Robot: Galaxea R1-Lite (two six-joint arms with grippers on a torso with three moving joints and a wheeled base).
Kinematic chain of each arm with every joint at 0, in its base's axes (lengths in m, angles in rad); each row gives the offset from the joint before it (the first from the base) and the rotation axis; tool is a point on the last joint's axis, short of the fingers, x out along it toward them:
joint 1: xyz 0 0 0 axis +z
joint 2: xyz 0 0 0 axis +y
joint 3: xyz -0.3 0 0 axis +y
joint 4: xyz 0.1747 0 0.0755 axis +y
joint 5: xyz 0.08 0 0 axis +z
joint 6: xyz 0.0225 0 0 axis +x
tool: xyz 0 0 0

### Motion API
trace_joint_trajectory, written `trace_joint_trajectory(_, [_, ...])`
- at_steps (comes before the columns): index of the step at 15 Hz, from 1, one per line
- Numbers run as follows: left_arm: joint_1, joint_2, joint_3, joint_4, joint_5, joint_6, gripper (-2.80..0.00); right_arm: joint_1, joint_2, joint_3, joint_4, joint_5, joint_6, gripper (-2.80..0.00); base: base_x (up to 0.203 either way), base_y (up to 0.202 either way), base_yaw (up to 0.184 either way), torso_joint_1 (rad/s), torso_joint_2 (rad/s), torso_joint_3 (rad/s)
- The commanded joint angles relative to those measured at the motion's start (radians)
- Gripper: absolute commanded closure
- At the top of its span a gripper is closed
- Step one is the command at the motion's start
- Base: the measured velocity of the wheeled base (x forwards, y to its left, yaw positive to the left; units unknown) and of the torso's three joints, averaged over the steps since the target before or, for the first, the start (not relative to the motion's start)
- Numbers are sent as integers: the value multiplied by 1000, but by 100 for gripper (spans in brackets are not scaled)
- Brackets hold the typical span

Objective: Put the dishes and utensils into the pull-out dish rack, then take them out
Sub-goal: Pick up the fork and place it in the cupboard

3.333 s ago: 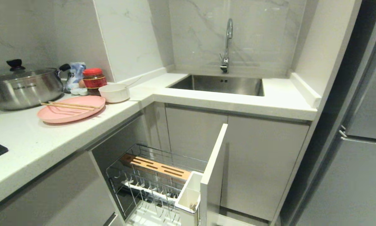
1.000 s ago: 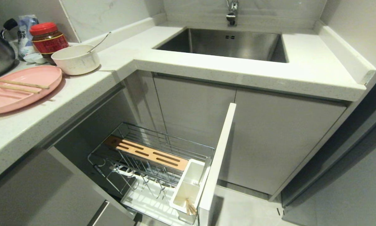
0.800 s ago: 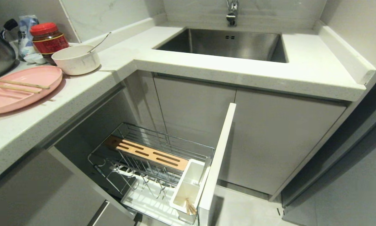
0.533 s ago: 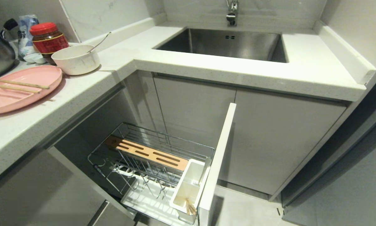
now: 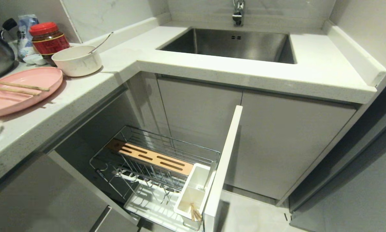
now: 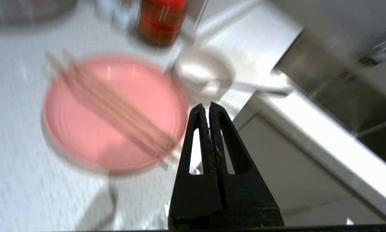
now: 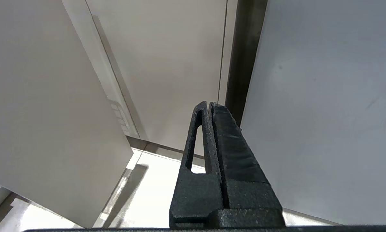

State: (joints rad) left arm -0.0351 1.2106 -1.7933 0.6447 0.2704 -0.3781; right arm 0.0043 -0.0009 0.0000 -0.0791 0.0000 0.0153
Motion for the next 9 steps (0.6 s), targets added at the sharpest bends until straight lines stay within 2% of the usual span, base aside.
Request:
trace_joint_trajectory(1, [4,134,-112,157,21,-64,0,0,1,26,-1,0,0,0,0,0,0,0,0,0])
trace_joint_trajectory(3, [3,174,-136,203,42,-111,0,0,1,26,-1,0,0,0,0,0,0,0,0,0])
trace_joint_trajectory(5, [-3,192,-138,197,60,-113,0,0,1,26,-1,0,0,0,0,0,0,0,0,0])
trace_joint_trajectory(7, [-26,192,-136,188,-22,-109,0,0,1,26,-1,0,0,0,0,0,0,0,0,0])
trace_joint_trajectory(9, [-40,193,-135,122,-97,-111,0,0,1,26,-1,0,0,0,0,0,0,0,0,0])
